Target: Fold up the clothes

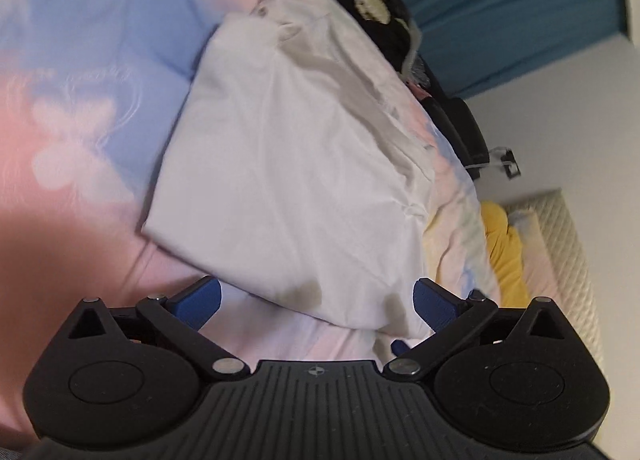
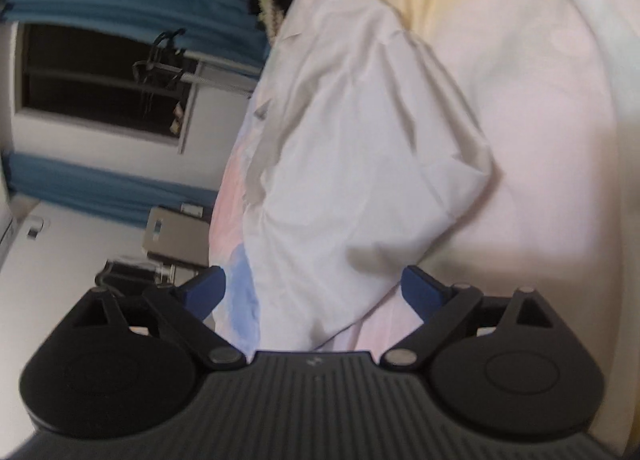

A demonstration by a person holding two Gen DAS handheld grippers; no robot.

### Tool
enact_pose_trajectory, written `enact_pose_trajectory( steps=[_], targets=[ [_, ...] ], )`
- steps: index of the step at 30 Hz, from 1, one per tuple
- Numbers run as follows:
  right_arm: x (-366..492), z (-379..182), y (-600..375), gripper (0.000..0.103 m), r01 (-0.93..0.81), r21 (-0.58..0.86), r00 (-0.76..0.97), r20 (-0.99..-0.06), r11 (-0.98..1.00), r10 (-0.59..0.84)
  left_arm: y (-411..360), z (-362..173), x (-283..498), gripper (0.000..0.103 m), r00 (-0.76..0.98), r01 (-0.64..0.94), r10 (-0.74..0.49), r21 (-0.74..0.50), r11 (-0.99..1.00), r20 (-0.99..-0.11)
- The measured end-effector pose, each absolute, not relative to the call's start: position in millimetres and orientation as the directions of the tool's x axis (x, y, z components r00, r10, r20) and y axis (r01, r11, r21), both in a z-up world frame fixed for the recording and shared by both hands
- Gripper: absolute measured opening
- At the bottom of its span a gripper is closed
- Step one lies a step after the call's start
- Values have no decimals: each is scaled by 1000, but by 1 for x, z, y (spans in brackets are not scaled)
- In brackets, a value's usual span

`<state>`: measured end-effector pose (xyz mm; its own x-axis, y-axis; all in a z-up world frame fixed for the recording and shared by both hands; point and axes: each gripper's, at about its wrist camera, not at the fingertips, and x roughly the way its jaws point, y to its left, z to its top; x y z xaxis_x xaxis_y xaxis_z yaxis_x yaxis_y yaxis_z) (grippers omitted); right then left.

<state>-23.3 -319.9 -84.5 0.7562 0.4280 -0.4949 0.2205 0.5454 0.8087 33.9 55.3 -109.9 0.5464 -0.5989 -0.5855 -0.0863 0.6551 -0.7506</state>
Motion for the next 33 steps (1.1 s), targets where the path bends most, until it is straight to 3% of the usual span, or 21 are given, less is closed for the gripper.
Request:
enact_pose_trajectory(
  steps=[8,11,14,16,19,23,28,33],
  targets=[
    [-18,-119,-345,95,397,867,739,-497,301,454,78,-141,50,103,548,-254,-644,-840,479,-533],
    [-14,-118,-339,89,366,865,744,-493,343,451,82,-144,54,101,574,-272,-644,-860,432,-505],
    [-10,-117,-334,55,347,849,744,-508,399,434,85,-145,58,96,587,-287,-637,-864,414,-500],
    [-7,-118,-334,16,366,817,735,-547,445,401,85,-144,60,84,588,-292,-628,-858,423,-510],
    [-4,-119,-332,11,356,807,738,-552,471,387,82,-140,59,64,576,-288,-615,-838,464,-538],
    [-7,-109,-332,8,318,807,765,-528,497,369,83,-135,55,50,586,-286,-597,-829,481,-548],
    [-12,-96,-332,7,270,804,797,-496,530,346,82,-123,50,14,619,-244,-567,-819,519,-543],
    [-25,-78,-328,6,236,802,823,-465,549,325,90,-94,27,9,680,-144,-544,-817,558,-491]
  ],
)
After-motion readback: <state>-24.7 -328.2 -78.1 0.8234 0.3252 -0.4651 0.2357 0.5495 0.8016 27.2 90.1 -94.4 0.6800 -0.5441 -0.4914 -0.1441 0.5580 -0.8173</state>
